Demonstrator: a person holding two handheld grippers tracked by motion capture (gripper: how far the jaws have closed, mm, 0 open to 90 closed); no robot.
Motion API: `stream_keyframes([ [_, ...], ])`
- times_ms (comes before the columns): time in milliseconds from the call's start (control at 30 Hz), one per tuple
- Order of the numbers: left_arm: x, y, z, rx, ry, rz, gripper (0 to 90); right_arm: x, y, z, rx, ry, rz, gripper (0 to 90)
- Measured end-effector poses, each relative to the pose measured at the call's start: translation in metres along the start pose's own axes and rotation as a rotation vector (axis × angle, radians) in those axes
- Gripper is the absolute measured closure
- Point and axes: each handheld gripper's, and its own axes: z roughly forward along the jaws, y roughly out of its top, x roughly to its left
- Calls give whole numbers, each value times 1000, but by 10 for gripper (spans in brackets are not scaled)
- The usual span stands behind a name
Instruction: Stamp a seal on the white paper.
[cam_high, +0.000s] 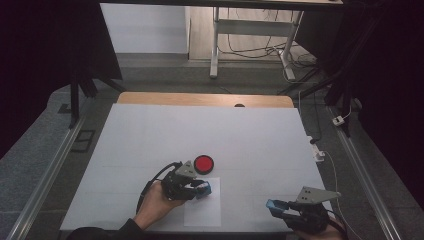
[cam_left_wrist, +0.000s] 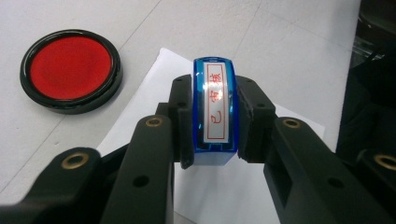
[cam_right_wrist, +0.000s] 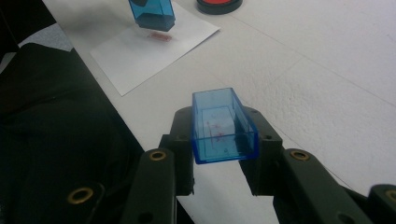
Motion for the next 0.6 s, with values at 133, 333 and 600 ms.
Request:
stream_keyframes([
  [133, 0, 1, -3, -7, -1, 2, 702, 0, 0, 0, 0, 0, -1, 688],
  [333, 0, 2, -10, -35, -18, -2, 702, 0, 0, 0, 0, 2, 0, 688],
  [600, 1, 4, -22, -80, -36, -2, 702, 0, 0, 0, -1, 3, 2, 688],
])
